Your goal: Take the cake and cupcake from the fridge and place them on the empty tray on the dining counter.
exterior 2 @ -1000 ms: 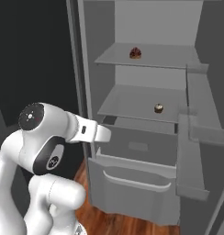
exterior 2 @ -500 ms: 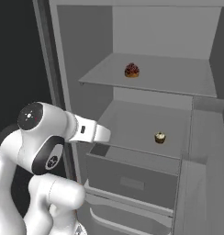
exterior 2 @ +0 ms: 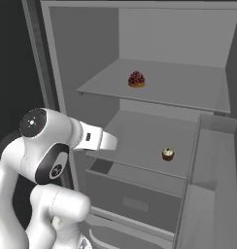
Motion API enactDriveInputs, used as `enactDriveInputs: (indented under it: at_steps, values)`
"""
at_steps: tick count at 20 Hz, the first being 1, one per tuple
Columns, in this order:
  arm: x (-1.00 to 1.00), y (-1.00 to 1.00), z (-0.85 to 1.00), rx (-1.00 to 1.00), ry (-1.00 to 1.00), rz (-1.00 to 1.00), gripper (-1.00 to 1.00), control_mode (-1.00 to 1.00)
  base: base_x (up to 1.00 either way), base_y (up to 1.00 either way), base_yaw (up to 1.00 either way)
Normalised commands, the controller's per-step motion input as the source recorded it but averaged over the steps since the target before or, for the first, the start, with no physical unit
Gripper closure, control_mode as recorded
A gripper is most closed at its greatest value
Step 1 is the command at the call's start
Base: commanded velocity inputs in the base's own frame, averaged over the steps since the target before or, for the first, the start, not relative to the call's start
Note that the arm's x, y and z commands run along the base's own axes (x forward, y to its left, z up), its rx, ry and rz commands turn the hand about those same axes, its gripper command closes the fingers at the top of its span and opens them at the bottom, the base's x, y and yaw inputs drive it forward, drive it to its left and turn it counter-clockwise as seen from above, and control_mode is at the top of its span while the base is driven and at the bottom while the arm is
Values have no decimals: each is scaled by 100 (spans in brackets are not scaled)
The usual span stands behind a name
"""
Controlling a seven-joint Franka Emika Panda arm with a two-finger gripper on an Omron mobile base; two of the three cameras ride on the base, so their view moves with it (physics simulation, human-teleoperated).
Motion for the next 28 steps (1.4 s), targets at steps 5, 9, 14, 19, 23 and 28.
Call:
enactDriveInputs:
  at_steps: [5,9,14,19,23,28]
  values:
    - [0,0,0,0,0,0,-100,100,4,-22,6]
    - [0,0,0,0,0,0,-100,100,0,0,0]
    - [0,-24,-9,1,-2,-2,-100,-100,0,0,0]
    - [0,-75,-16,6,0,-5,-100,-100,0,0,0]
    - [0,-27,-20,1,0,0,-100,-100,0,0,0]
    - [11,-2,-14,0,0,0,-100,-100,0,0,0]
